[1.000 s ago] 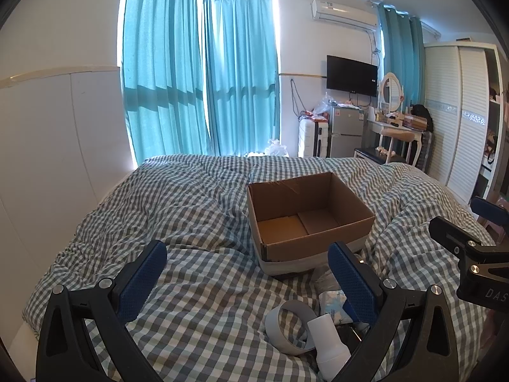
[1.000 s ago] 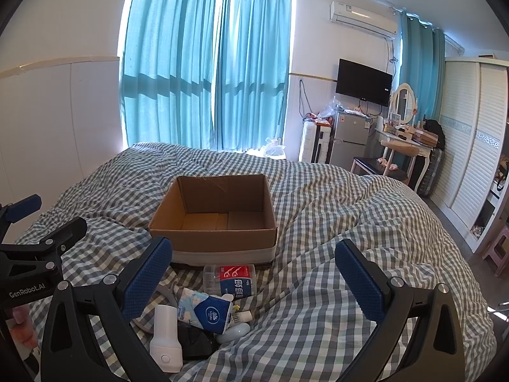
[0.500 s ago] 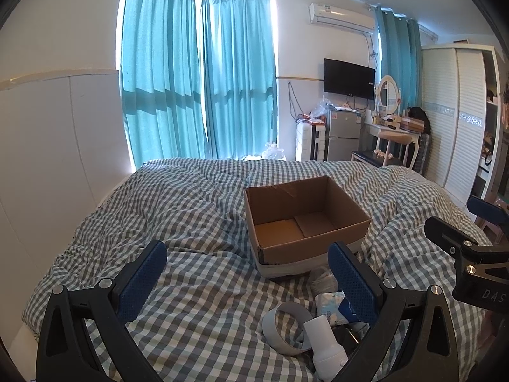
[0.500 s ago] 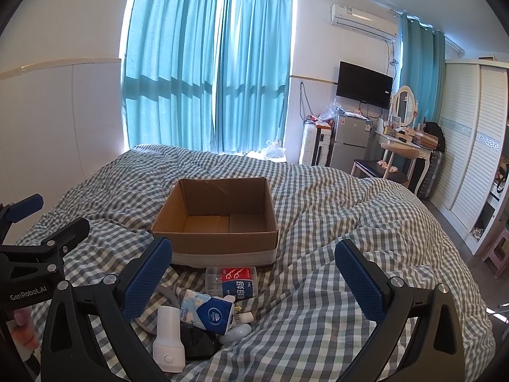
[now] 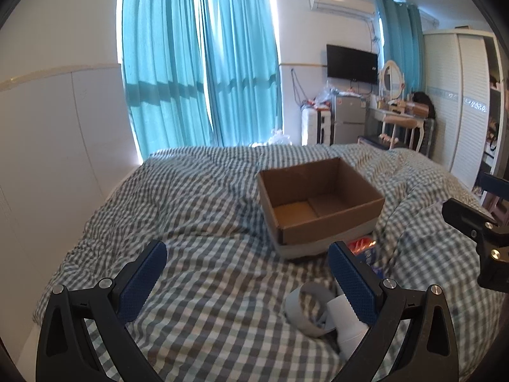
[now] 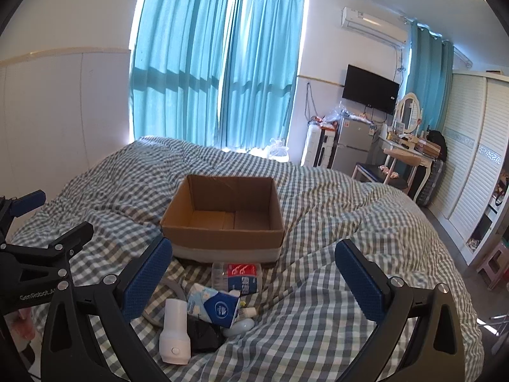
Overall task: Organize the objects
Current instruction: 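Grasp the tape roll with the left gripper while the right grasps the white device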
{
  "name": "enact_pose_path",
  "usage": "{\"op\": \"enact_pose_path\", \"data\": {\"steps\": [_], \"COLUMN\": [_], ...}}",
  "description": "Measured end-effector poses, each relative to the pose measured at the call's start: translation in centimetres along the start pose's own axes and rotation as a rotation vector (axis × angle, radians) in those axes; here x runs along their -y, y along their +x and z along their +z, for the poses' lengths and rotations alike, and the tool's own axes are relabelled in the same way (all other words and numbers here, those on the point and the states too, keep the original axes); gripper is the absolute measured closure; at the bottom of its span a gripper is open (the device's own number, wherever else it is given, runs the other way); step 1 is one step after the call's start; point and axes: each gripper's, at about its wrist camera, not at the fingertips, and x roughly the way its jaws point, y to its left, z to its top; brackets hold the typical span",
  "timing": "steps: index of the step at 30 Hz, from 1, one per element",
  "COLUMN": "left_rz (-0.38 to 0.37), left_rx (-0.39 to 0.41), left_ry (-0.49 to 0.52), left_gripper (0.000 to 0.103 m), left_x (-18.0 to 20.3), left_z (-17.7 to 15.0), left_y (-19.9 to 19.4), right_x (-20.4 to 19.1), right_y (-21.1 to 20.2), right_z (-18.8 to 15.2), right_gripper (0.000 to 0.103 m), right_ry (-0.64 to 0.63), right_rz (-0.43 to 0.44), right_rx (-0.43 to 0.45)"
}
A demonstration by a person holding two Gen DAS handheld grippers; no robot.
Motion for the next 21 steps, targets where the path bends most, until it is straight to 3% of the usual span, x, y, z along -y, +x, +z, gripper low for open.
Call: {"op": "enact_pose_path", "data": {"steps": [7,12,15,21], "left_rz": [0.053,0.045,0.043,0.031], "left_rx": [-0.107,-0.160,-0.170,-0.194], "left_ry": [0.007,-0.007,-0.002,-0.006], "left_gripper": [0.000,0.000,0.000,0.000], "left_x": [-1.4,-1.9,-1.8,-1.8], "left_z": [-3.7,-5.3,-5.8,-6.5], "left_y": [3.5,4.8,5.2,6.0], "right_x": [-2.9,-4.9,-6.0,-7.2], "right_y": [4.6,7.7,9.0,10.1], "right_z": [-5.0,-8.1,-9.5,-11.1], "right_gripper": [0.000,0.006,0.012,0.039], "right_ry": [-0.081,-0.117,-0.135,-0.129], "right_rz": [0.034,0.094,0.130,0.228], "right_rx": [-0.154,-0.274,-0.324,-0.404]}}
